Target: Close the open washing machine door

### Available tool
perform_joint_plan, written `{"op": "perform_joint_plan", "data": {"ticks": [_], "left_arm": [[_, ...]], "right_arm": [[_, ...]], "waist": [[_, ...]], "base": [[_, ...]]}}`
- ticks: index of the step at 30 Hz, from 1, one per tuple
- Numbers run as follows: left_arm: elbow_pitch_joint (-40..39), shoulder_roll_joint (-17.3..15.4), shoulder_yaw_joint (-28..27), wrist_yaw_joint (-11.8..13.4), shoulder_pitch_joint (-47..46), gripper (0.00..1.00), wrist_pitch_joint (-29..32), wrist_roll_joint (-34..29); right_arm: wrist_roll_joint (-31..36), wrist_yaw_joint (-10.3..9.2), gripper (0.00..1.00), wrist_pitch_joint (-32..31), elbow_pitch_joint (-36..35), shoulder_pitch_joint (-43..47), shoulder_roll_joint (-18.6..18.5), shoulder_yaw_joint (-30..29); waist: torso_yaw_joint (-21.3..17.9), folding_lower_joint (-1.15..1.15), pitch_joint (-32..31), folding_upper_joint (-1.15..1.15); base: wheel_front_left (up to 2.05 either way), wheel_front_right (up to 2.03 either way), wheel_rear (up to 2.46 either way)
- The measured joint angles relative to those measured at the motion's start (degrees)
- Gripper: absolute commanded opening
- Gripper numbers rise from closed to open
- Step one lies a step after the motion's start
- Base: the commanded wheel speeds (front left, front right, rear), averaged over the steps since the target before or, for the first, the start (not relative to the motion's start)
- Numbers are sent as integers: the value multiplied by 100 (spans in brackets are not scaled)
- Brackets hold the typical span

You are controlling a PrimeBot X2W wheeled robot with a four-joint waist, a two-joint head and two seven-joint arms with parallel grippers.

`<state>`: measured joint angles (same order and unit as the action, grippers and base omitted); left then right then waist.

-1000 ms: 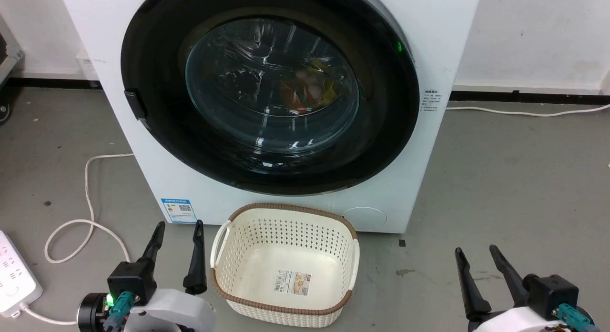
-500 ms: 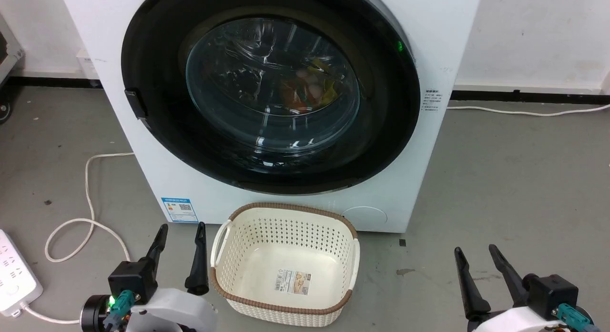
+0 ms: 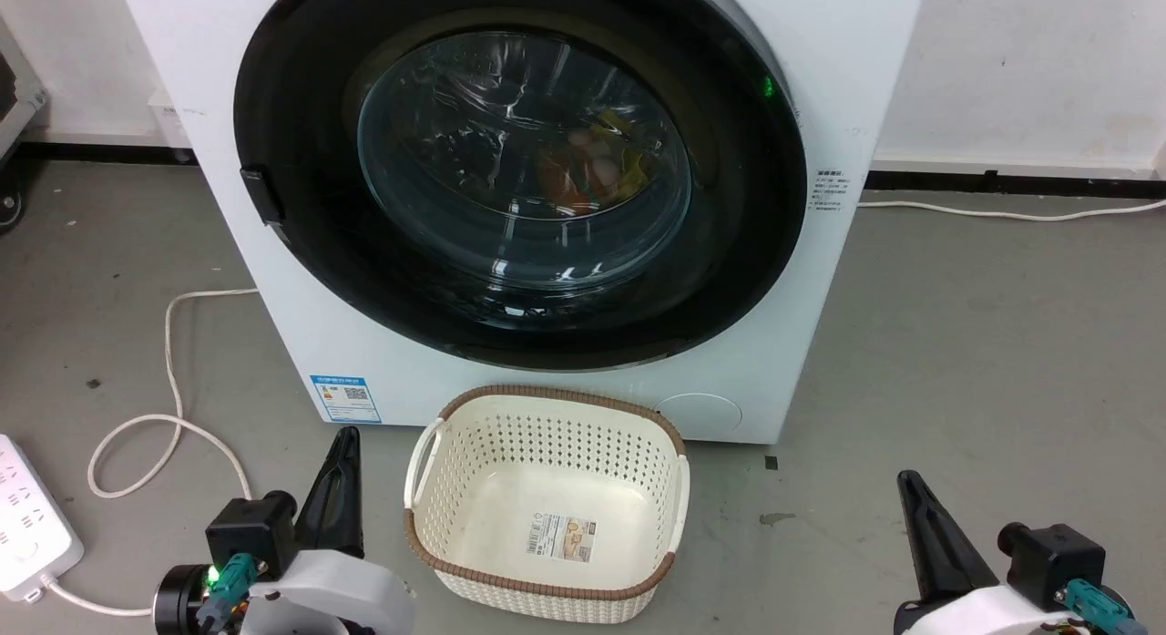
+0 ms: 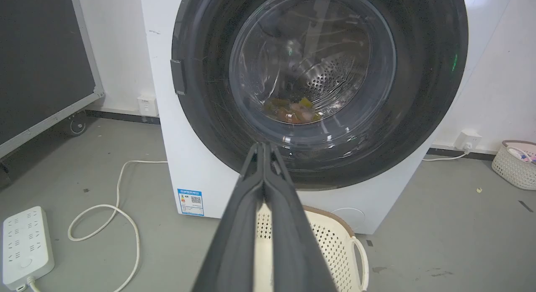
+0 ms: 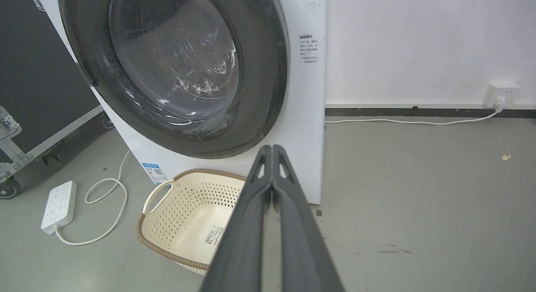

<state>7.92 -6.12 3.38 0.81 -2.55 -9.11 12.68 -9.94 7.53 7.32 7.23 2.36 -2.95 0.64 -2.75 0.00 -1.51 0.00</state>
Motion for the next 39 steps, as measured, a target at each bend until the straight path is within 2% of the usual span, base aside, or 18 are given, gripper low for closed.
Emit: {"op": "perform_joint_plan", "data": {"ticks": [39], "left_arm": [[-240,103,-83,-5,19,0,280,-398]], "right_arm": [[294,0,0,-221,-215,-19,0,-19]], "waist": [[88,0,48,0]], "base": [[0,0,0]]}}
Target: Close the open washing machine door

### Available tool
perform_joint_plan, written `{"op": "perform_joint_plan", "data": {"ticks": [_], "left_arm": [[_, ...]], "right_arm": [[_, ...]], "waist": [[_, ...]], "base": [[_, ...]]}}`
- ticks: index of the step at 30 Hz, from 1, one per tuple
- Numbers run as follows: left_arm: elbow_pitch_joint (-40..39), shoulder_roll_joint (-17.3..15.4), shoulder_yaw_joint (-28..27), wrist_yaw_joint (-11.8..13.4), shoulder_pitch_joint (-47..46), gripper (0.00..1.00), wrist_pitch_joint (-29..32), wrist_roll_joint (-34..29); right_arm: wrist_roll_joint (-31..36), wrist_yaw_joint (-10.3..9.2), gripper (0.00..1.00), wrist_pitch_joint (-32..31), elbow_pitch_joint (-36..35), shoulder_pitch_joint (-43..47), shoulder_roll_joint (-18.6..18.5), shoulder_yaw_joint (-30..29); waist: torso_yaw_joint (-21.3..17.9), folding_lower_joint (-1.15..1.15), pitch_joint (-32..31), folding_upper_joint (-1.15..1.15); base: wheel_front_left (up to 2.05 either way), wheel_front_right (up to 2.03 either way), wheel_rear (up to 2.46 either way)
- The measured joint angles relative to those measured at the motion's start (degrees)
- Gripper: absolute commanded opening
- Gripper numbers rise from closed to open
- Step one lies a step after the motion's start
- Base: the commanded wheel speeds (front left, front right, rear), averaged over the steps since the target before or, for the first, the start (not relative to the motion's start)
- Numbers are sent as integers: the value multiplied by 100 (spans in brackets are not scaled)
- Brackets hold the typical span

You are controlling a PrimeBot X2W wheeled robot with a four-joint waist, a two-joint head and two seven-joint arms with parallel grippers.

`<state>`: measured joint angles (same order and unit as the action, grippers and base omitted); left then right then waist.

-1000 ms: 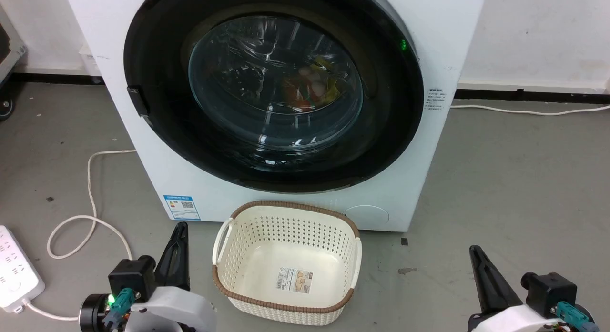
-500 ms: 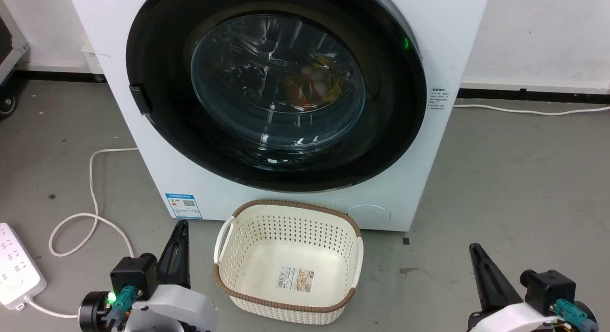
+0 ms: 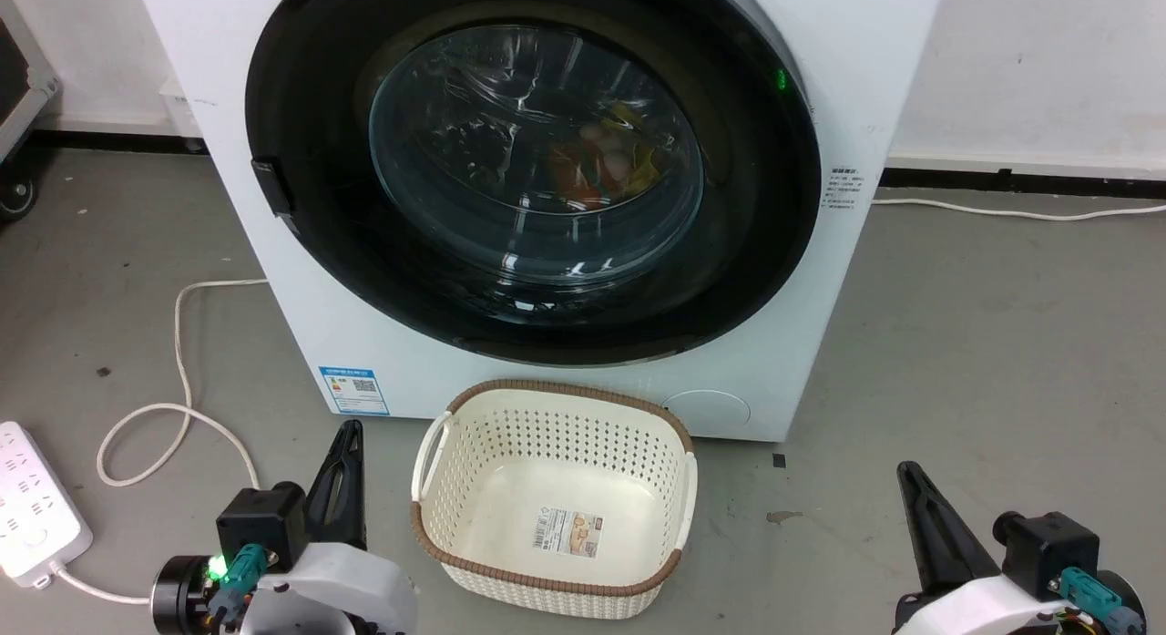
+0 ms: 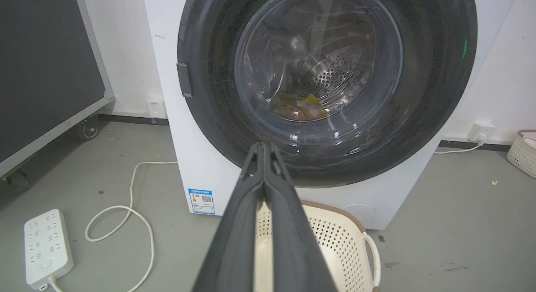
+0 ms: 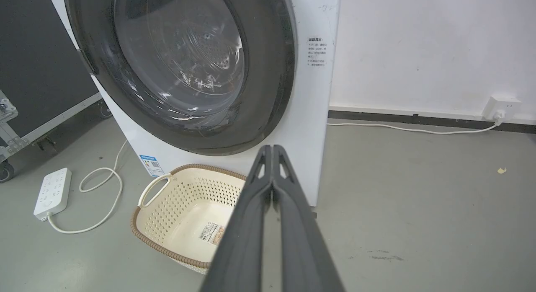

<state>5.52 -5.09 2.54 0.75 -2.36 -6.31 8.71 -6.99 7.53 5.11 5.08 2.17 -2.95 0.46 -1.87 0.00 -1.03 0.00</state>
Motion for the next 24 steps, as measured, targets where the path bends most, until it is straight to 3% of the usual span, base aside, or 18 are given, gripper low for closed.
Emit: {"op": "perform_joint_plan", "data": {"ticks": [24], "left_arm": [[-147,58,-86,-25,38,0,180,-256]], "right_arm": [[216,0,0,-159,-143,-20,1,-11]], "waist": [[57,0,32,0]], "base": [[0,0,0]]}}
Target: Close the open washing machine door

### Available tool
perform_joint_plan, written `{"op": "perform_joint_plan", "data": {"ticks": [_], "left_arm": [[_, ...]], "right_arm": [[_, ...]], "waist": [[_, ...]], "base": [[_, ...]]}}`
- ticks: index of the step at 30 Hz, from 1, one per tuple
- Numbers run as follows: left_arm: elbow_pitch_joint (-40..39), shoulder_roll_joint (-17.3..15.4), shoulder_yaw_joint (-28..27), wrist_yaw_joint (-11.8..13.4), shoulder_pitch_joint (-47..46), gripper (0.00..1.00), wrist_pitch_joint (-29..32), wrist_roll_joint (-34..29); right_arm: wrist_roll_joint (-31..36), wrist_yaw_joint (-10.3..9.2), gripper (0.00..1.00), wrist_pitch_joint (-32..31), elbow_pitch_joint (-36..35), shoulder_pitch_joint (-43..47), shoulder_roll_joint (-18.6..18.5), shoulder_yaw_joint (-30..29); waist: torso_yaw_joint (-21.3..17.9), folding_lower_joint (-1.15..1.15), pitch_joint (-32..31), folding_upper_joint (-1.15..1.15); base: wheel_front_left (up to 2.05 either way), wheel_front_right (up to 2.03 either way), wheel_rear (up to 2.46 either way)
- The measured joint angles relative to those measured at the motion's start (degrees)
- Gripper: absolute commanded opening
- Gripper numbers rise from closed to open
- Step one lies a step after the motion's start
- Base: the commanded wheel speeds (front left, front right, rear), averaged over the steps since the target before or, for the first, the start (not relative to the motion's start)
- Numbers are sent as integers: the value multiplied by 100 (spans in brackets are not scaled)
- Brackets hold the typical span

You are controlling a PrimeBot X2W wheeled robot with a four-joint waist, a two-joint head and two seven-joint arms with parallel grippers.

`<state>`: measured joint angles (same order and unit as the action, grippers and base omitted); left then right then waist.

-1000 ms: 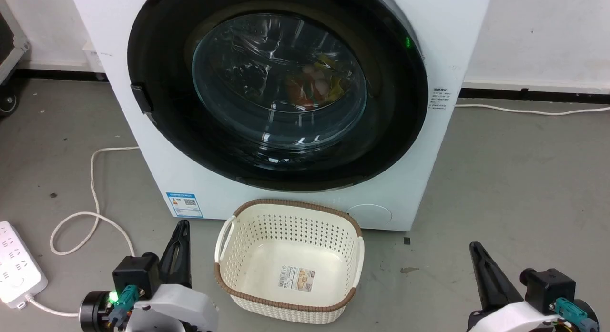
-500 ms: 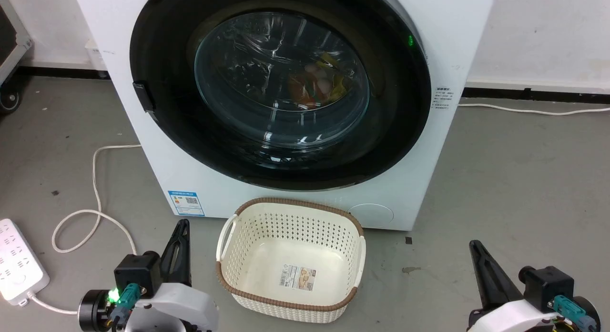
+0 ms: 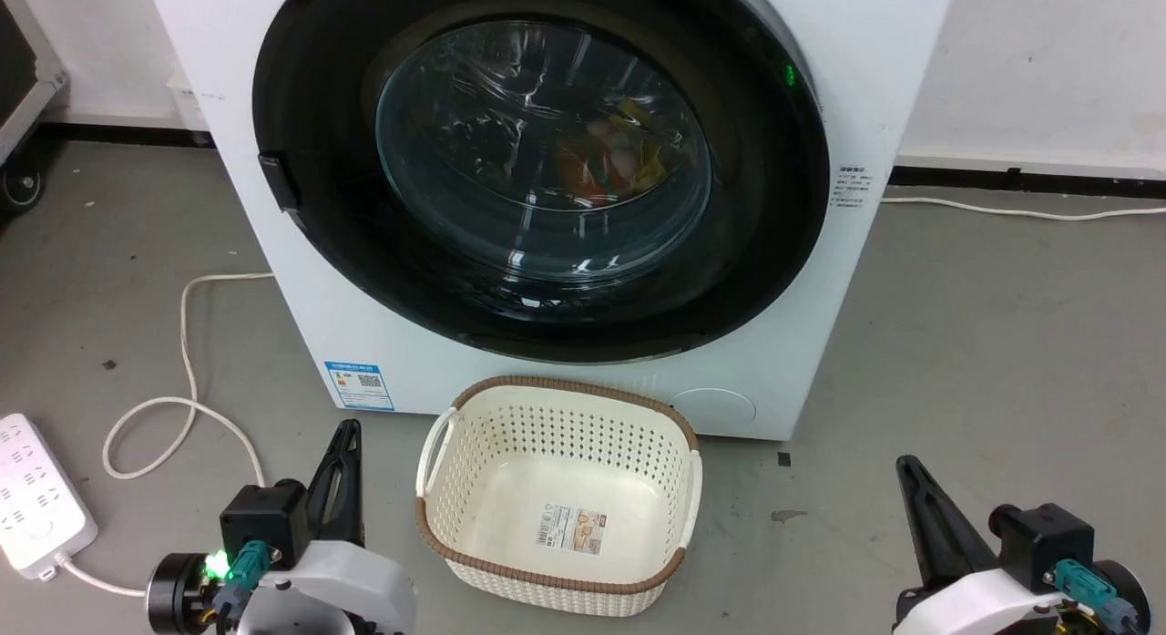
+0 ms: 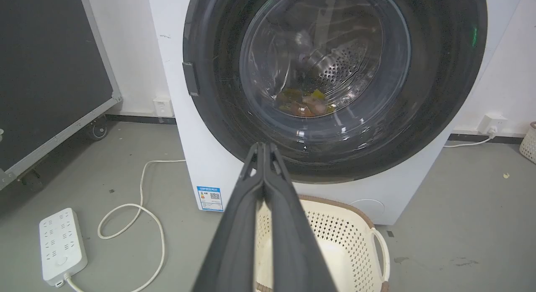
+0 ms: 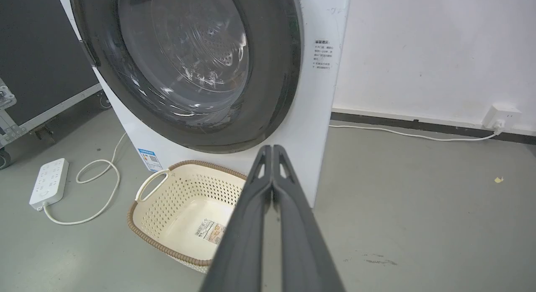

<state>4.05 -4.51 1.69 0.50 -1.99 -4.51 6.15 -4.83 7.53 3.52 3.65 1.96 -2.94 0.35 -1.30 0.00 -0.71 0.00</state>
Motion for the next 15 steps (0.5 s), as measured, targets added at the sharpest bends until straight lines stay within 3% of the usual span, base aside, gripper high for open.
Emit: {"op": "perform_joint_plan", "data": {"ticks": [15], "left_arm": [[-102,24,-38,-14,30,0,120,-129]], "right_arm": [[88,0,0,-90,-71,-44,0,-7]], "waist": [[32,0,18,0]], "base": [[0,0,0]]}}
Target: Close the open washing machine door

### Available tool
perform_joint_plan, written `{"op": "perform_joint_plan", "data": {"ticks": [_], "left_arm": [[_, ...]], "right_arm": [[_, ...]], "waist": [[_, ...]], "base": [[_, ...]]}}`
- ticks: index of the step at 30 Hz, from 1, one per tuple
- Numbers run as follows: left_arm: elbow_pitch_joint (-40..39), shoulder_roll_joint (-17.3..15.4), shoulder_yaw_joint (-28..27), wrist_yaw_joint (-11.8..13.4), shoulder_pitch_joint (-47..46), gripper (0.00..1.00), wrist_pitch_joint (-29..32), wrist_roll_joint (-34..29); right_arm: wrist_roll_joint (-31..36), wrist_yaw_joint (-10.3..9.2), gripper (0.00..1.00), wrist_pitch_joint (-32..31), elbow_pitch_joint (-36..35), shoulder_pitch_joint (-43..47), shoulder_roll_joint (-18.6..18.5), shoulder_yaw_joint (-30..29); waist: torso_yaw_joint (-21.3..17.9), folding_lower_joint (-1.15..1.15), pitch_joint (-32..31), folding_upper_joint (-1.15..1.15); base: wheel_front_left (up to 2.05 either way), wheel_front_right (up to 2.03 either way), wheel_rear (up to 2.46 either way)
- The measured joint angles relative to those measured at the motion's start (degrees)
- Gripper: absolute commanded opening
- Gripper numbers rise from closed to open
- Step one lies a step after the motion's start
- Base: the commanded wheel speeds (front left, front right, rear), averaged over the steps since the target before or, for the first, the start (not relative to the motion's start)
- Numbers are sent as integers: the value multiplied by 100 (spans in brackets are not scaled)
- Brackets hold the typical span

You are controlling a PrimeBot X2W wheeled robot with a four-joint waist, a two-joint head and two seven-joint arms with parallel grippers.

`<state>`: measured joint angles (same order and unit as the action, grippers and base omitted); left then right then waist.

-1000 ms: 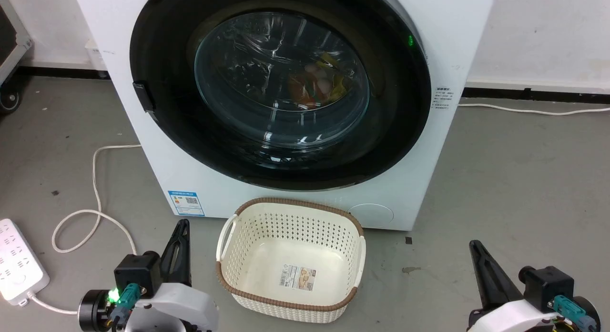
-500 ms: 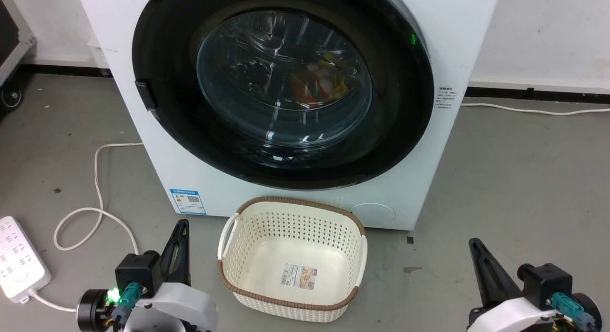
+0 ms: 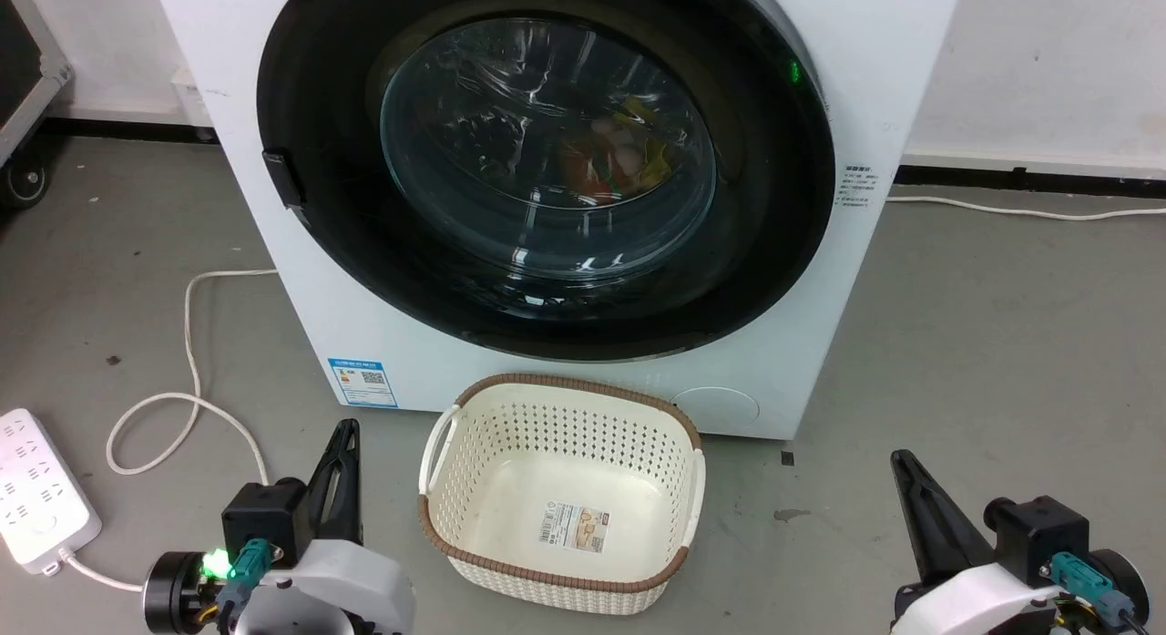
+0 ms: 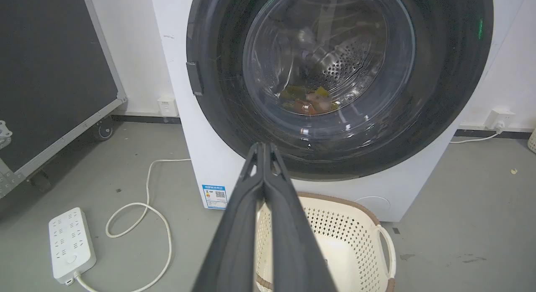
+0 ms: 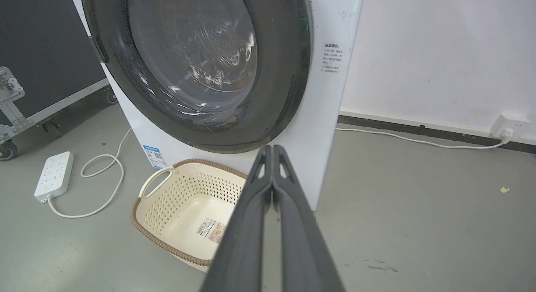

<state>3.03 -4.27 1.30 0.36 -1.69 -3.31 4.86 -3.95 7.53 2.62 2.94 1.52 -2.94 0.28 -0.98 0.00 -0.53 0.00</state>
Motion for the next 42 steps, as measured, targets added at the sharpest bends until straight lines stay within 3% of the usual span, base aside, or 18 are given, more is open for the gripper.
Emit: {"op": "perform_joint_plan", "data": {"ticks": [42], "left_arm": [[-266,129,-115,-11,85,0,330,-472]], "right_arm": [[350,0,0,-254,-256,-71,0,-16]], "waist": [[98,0,54,0]], "base": [[0,0,0]]}}
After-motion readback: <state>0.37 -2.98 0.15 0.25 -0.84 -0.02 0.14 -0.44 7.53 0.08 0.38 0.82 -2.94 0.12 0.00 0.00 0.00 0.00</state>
